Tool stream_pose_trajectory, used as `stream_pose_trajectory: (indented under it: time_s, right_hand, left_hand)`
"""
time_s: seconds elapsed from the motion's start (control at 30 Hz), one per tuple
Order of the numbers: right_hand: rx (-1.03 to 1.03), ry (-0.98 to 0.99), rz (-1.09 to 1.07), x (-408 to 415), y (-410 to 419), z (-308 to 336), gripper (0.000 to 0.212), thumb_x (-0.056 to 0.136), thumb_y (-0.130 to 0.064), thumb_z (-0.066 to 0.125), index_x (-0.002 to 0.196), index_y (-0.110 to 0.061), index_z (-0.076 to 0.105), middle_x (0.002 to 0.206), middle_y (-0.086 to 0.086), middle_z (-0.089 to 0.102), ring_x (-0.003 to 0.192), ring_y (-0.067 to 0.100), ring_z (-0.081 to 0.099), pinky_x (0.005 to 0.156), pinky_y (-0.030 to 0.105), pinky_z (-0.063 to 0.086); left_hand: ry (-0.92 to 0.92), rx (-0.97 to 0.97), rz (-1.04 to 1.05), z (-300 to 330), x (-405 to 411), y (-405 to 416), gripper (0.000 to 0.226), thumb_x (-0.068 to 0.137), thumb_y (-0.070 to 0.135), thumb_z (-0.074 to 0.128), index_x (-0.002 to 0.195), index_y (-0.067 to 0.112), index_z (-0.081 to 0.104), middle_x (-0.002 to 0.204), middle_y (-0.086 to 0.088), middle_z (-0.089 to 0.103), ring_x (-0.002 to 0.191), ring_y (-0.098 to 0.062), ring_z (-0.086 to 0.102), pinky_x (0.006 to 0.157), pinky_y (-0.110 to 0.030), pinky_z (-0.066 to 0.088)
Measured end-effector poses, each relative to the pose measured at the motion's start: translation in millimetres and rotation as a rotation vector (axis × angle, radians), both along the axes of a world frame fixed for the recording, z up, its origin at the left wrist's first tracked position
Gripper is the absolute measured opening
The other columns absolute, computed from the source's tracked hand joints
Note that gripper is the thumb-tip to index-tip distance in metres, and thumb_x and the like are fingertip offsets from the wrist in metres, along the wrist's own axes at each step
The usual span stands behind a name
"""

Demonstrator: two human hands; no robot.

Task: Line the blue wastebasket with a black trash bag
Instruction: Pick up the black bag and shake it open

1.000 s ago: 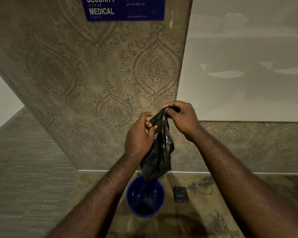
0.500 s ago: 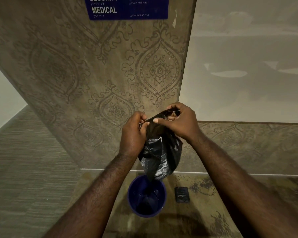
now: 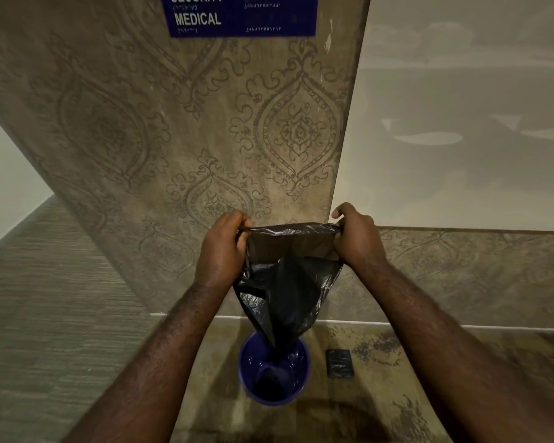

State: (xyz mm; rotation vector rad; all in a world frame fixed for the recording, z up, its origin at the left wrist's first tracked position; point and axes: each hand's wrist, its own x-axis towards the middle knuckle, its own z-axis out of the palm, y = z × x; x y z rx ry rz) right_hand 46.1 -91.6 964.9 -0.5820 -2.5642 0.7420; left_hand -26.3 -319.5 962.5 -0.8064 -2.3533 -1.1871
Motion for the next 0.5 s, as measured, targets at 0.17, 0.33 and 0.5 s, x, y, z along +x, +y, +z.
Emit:
stream_pose_trajectory:
  time_s: [0.17,0.33,0.5]
  right_hand:
    - [0.058,0.131,0.181,-1,-16,13,0.025,0.079,0.004,0.05,0.09,-0.019,0.048,0.08,0.003,0.061,0.069,0.022,0.052,0.056,0.032,0.033]
    - [0.151,0.189,0.438,-3,-25,25,0.036,0.062,0.013,0.053,0.065,-0.02,0.04,0.071,-0.004,0.047,0.066,0.016,0.044,0.056,0.028,0.03]
    - [0.49,-0.027,0.437,7,-4,26,0.018,0.082,-0.024,0.065,0.1,-0.024,0.068,0.105,-0.001,0.065,0.082,0.023,0.06,0.06,0.023,0.035]
  left_hand:
    - [0.022,-0.105,0.176,-4,13,4,0.049,0.076,0.015,0.071,0.118,0.022,0.048,0.124,0.001,0.049,0.12,-0.017,0.044,0.105,-0.044,0.035]
    - [-0.141,-0.263,0.01,-7,18,32,0.049,0.078,0.023,0.073,0.116,0.022,0.042,0.091,0.008,0.056,0.085,-0.017,0.059,0.072,-0.028,0.044]
    - [-0.185,-0.084,0.024,-3,4,23,0.039,0.084,0.0,0.054,0.095,0.032,0.035,0.089,0.0,0.065,0.073,-0.018,0.063,0.053,-0.029,0.047]
